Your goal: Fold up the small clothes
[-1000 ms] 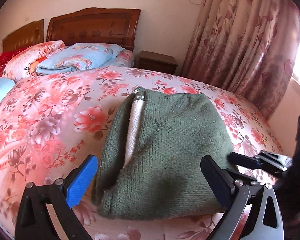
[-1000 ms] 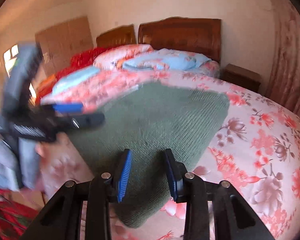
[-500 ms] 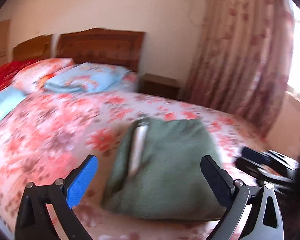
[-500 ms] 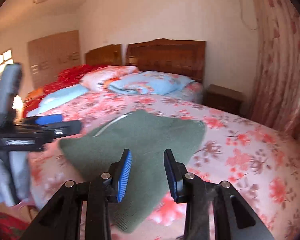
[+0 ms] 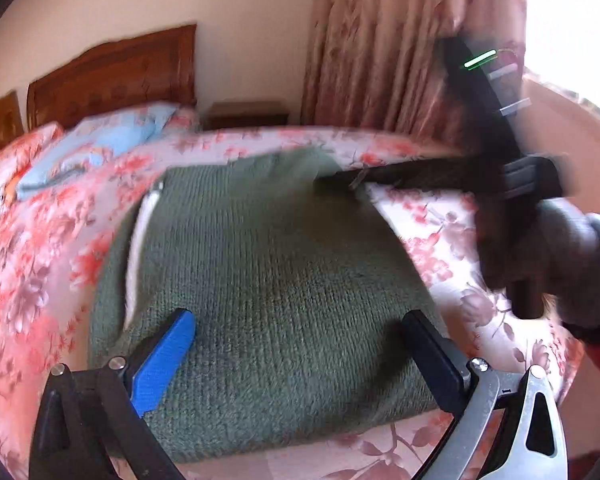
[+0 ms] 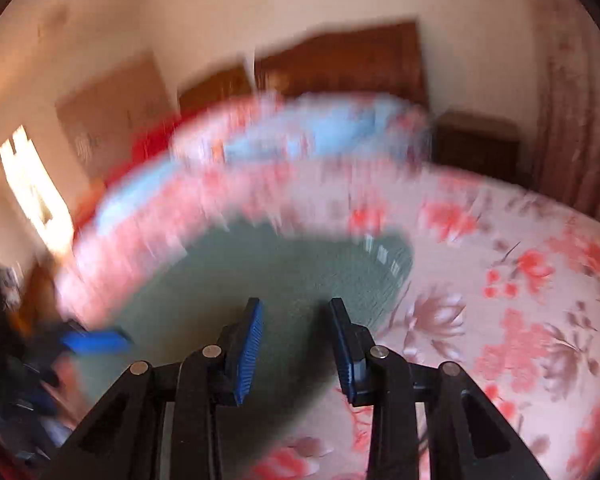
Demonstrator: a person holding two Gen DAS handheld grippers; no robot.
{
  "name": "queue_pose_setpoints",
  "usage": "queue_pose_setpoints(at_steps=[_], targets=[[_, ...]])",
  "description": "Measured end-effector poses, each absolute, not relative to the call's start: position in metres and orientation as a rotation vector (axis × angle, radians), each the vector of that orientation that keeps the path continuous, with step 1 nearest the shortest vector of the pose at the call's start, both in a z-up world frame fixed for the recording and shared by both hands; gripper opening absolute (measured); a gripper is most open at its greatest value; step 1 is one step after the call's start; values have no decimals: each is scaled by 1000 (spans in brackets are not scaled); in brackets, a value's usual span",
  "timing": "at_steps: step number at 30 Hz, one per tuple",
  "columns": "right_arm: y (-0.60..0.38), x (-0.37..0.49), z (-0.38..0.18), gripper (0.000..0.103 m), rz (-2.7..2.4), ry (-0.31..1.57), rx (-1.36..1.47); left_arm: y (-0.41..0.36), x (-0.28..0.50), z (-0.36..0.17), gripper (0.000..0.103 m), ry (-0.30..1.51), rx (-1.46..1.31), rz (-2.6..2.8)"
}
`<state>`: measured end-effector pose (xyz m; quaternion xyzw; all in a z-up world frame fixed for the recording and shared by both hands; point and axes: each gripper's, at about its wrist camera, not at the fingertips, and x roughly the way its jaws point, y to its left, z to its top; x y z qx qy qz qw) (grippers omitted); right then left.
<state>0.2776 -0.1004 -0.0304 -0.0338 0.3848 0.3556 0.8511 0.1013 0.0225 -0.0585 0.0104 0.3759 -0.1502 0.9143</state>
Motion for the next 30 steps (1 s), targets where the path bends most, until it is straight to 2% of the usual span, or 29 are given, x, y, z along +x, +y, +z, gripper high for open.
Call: queue_pose_setpoints(at_steps=[7, 11, 15, 22, 27, 30], targets=[[-97, 300, -15, 34, 726, 761, -24, 32, 85, -46, 103, 768, 19, -305], [-83, 323, -45, 33, 725, 840, -83, 31, 90, -59, 103, 796, 28, -271], [-86, 324, -32, 32, 686, 864, -44, 31, 88, -56, 103, 813, 35, -279], [-95, 240, 12, 33, 742, 738, -52, 48, 99, -37, 103, 776, -22, -227], [-105, 174, -8, 33, 761, 739, -72, 69, 144, -66, 103, 901, -139, -212], [-98, 149, -25, 34, 721, 713, -166, 74, 149, -65, 103, 901, -196, -205]])
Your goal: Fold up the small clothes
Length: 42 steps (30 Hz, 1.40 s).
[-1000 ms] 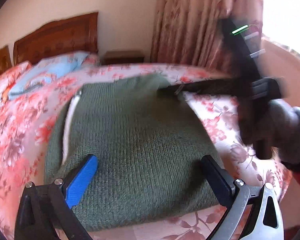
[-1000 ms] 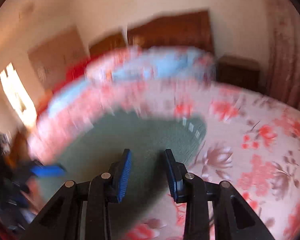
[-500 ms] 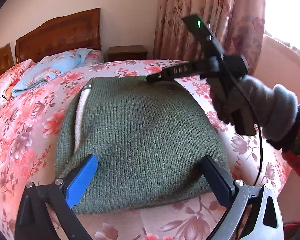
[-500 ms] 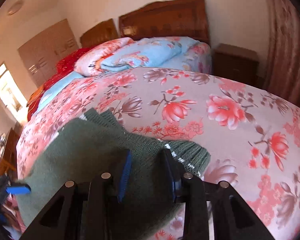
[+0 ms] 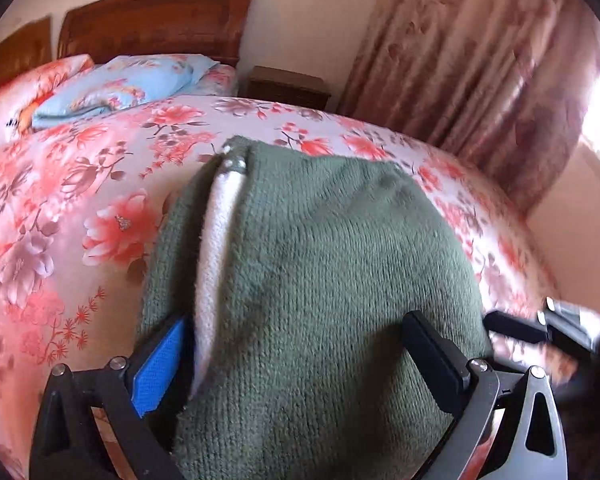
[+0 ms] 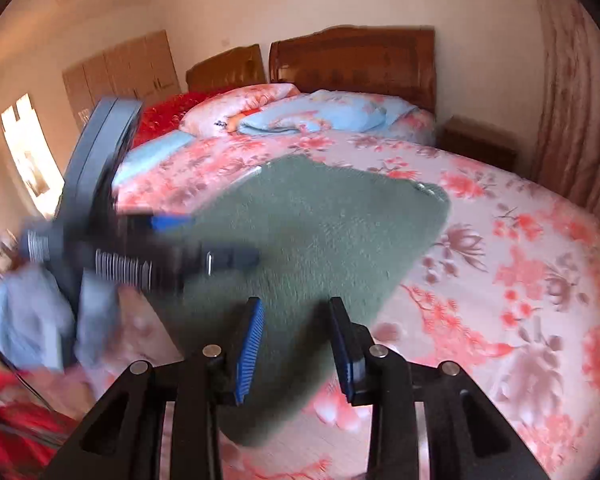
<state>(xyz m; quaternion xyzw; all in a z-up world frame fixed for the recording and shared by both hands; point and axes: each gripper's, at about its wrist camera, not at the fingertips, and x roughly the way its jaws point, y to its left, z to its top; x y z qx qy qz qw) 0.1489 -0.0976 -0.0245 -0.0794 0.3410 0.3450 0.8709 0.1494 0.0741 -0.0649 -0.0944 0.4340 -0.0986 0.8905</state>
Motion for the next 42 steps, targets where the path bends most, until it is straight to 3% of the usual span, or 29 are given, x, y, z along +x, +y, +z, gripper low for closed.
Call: queue_pose_setpoints(at_steps=[4, 10, 14, 18, 27, 42], targets=[[-103, 125, -8, 34, 718, 709, -148, 79, 129, -39, 103, 808, -166, -118], [-128, 55, 11, 34, 797, 600, -126, 109, 37, 52, 103, 340, -76, 151], [-151, 27, 18, 34, 721, 550, -95, 114, -7, 84, 103, 206, -8, 271], [-166, 18, 18, 38, 606, 525, -56, 101, -23, 70, 103, 233, -24, 245], [-155, 5, -13, 38, 520, 553, -122, 35, -23, -23, 103, 527, 17, 142], [-165, 16, -14, 38, 473, 520, -43, 3, -13, -34, 103, 556, 60, 55]])
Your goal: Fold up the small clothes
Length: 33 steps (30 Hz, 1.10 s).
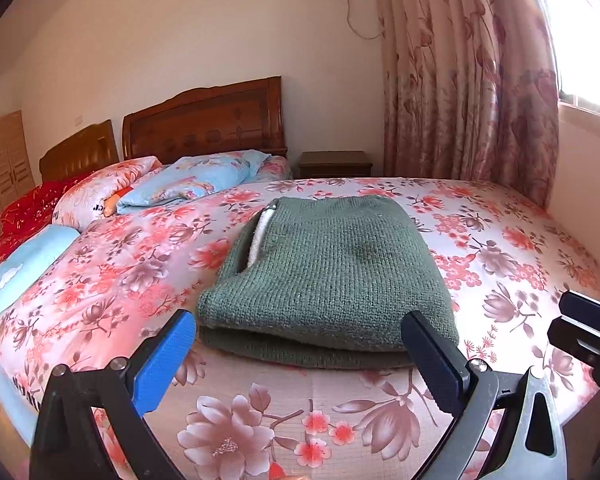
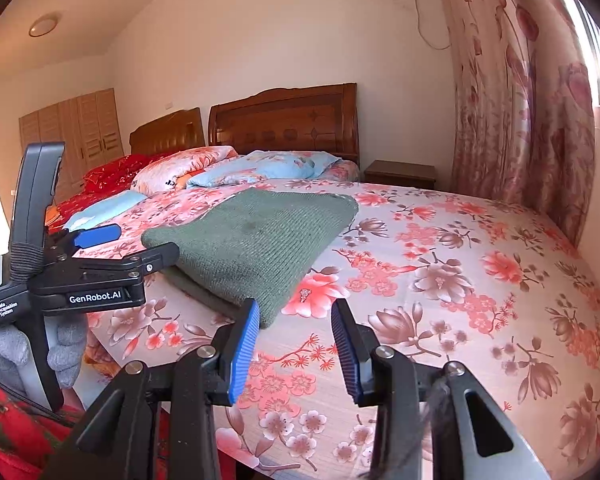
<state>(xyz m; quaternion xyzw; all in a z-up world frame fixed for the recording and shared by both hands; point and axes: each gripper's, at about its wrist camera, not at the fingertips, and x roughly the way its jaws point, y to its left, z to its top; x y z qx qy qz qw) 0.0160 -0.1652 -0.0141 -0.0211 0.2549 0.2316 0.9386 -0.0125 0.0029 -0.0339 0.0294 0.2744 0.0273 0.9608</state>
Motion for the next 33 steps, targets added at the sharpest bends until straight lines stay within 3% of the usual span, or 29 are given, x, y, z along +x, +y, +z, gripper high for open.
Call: queue_pose_setpoints(at_steps=[33], targets=[[-165, 21, -19, 38, 484, 544, -29, -3, -9, -38, 103, 580, 72, 33]])
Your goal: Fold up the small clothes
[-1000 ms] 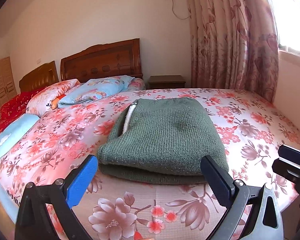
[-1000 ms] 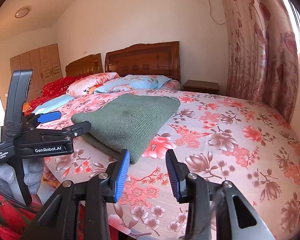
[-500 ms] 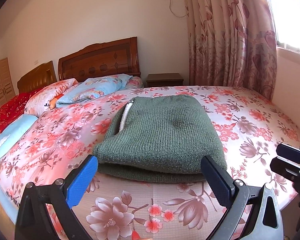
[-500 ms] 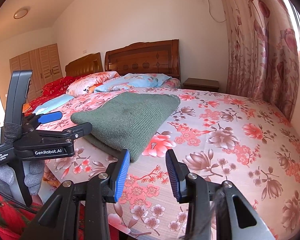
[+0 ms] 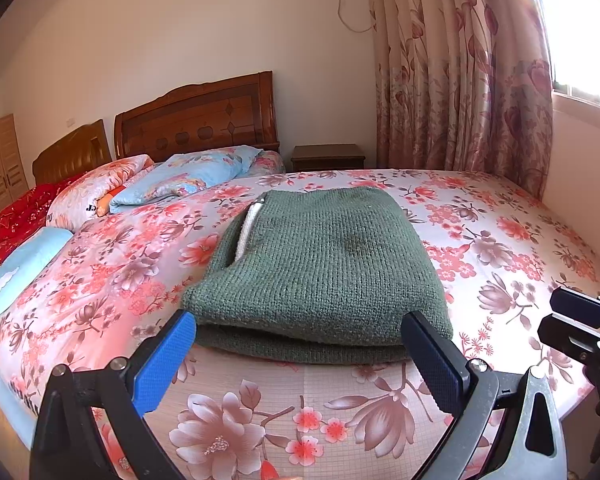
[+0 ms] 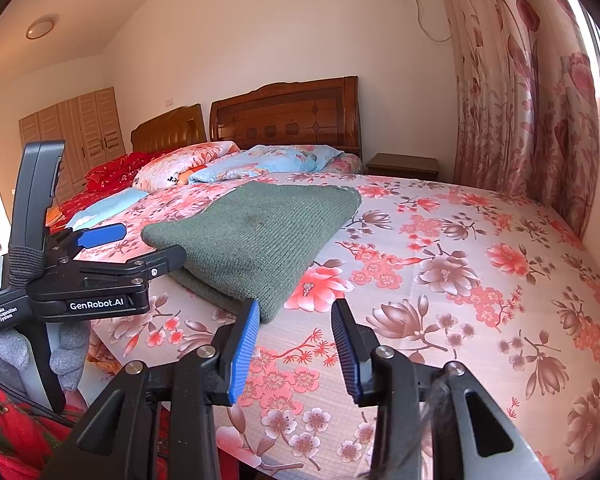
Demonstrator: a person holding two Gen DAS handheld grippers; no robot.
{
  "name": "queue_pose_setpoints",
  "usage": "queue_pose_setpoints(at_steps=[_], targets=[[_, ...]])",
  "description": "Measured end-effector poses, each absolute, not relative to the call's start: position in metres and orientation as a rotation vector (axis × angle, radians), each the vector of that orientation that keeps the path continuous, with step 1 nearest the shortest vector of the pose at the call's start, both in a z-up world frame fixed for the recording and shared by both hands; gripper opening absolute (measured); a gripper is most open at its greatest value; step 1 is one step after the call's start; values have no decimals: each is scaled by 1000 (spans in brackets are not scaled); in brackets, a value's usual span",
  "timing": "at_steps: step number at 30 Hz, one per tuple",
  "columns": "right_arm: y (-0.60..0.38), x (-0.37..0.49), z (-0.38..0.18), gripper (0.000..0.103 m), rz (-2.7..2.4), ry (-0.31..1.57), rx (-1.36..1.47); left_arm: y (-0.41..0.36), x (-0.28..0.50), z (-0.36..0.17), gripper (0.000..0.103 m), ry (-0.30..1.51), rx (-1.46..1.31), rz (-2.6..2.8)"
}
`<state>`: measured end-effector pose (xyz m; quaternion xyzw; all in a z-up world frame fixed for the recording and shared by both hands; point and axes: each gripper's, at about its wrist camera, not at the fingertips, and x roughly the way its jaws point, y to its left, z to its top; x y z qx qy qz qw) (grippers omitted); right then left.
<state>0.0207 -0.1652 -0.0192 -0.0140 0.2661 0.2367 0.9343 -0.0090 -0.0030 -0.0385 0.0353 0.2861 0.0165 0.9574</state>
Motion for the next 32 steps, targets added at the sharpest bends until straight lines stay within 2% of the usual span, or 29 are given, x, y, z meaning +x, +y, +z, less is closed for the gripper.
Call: queue_pose_setpoints(at_steps=[32], targets=[[-160, 22, -20, 38, 509, 545, -50, 2, -13, -31, 103, 550, 26, 10]])
